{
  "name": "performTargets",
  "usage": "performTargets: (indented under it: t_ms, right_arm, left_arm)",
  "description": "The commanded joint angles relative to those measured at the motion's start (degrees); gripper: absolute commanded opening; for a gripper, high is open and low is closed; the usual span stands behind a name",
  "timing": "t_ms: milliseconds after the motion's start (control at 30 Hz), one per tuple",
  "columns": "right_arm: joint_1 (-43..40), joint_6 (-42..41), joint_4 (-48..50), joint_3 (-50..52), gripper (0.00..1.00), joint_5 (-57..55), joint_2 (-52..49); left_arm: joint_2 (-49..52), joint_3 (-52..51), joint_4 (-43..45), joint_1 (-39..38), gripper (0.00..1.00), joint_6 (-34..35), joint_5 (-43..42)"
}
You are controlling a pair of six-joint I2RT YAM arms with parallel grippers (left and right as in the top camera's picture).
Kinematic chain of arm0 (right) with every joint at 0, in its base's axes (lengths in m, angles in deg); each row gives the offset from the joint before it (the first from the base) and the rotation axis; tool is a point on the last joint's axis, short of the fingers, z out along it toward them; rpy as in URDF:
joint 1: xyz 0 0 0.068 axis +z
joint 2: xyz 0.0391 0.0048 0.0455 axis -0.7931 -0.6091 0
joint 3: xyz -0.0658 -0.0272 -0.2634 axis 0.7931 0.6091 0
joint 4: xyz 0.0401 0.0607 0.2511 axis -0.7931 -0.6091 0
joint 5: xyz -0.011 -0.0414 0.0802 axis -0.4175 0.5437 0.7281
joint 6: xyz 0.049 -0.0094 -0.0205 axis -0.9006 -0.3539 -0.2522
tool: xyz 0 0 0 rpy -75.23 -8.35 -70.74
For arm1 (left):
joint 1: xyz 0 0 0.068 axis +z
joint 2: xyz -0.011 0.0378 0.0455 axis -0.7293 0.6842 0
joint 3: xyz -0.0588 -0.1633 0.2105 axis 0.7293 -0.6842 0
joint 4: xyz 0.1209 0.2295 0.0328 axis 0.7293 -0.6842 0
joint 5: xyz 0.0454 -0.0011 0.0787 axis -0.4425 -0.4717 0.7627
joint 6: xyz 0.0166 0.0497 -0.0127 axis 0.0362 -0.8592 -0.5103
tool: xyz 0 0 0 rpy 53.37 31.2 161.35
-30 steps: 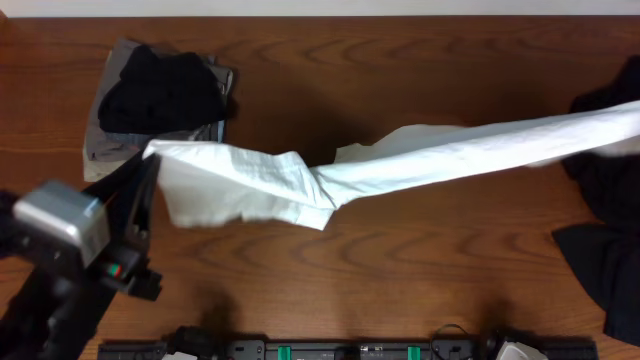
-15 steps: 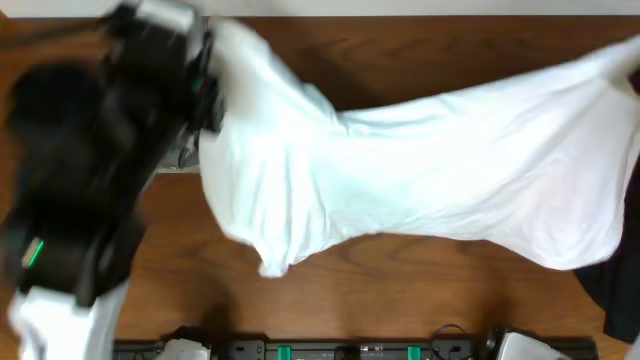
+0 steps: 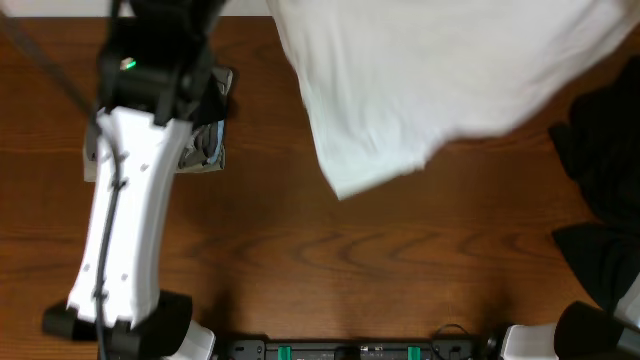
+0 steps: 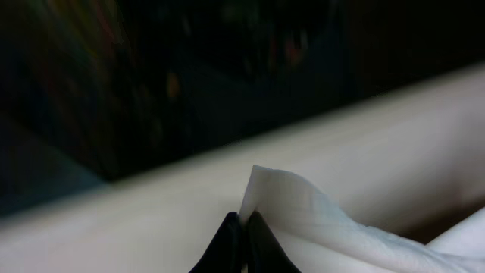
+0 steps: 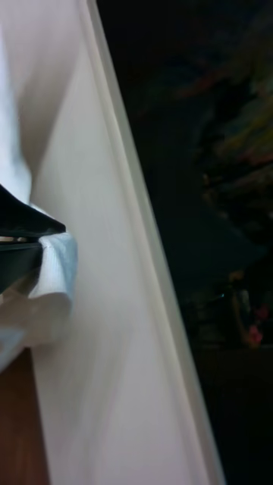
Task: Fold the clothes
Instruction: 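Stretch the lifted shirt between both grippers and swing it to flatten, then lay the shirt flat on the table and release both grippers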
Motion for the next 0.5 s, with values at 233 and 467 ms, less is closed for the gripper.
performTargets:
  t_ms: [233, 467]
  right_arm:
    - [0.0, 14.1, -20.7, -0.7, 0.01, 2.4, -1.4]
    - [1.0, 26.2, -43.7, -0.6, 0.01, 2.1, -7.1]
  left_arm:
    - [0.3, 1.5, -30.6, 0.0, 0.06, 0.0, -0.2]
    - [5.9, 1.5, -51.4, 0.0, 0.06, 1.8, -0.2]
